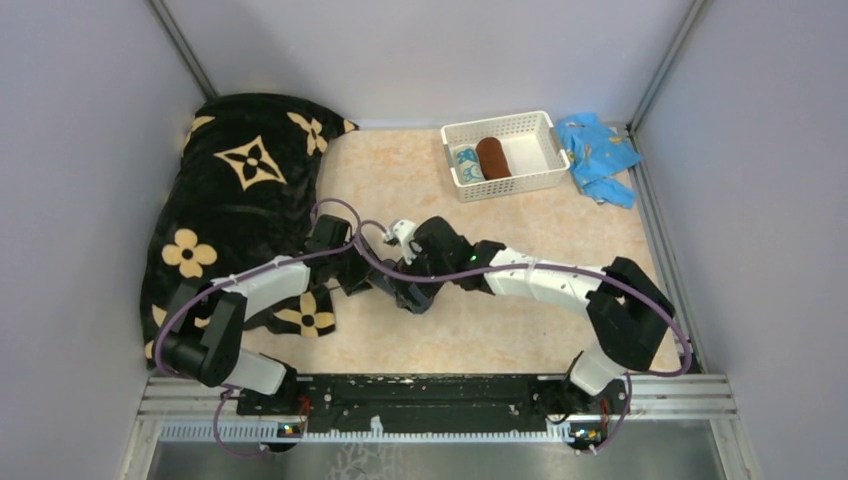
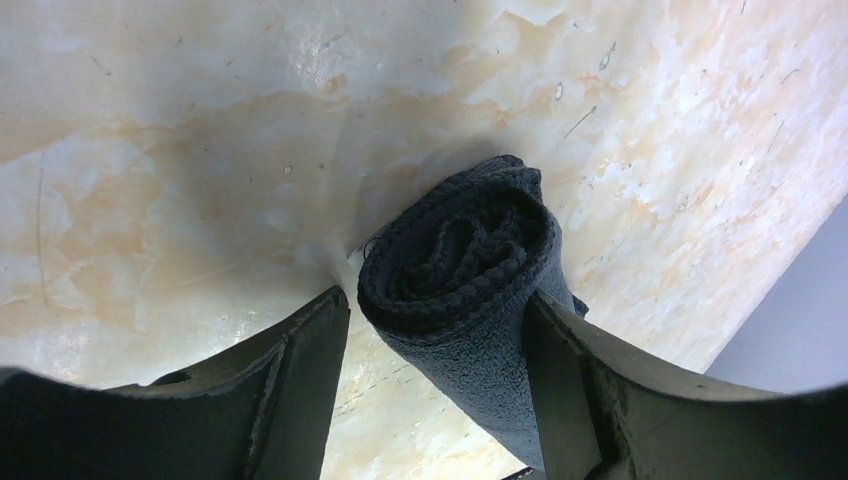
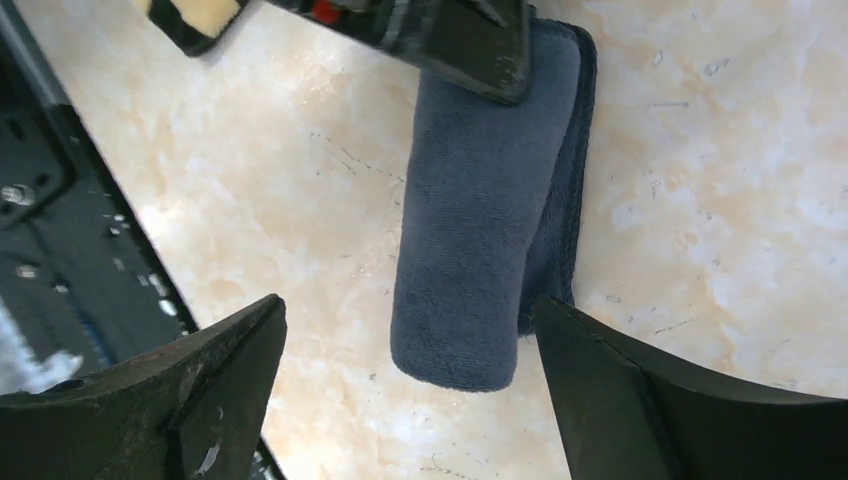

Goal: Roll the towels
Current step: Roll the towel at the center of the board, then pick up the towel at the center of the board, then place the towel in the bin, then reset both arms

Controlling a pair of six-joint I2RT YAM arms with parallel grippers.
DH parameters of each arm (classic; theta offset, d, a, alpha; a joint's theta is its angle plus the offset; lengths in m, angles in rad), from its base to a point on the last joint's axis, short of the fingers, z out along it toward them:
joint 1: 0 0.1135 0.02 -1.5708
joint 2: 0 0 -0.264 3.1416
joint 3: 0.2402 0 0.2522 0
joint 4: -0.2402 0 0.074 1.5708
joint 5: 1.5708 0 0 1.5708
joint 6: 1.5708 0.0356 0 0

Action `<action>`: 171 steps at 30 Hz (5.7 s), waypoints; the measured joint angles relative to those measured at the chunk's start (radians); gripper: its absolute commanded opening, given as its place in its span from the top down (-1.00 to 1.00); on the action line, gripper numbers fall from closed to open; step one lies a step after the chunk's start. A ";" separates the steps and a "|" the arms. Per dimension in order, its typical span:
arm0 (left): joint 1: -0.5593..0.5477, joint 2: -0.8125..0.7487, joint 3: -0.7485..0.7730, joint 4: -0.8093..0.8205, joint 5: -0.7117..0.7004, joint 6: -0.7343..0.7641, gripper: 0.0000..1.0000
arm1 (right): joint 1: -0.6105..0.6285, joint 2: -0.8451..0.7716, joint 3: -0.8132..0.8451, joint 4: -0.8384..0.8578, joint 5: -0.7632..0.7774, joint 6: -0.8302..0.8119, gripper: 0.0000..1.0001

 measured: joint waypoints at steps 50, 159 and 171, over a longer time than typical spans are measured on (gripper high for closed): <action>0.156 0.079 0.374 -0.245 -0.059 0.246 -0.62 | 0.070 0.237 0.108 -0.069 0.397 -0.231 0.65; 0.350 -0.336 0.358 -0.337 -0.067 0.669 -0.77 | -0.780 0.283 0.705 -0.554 0.218 -0.083 -0.81; 0.351 -0.733 0.198 -0.222 -0.056 0.673 -0.99 | -0.780 -0.676 -0.081 -0.150 0.249 0.147 -0.90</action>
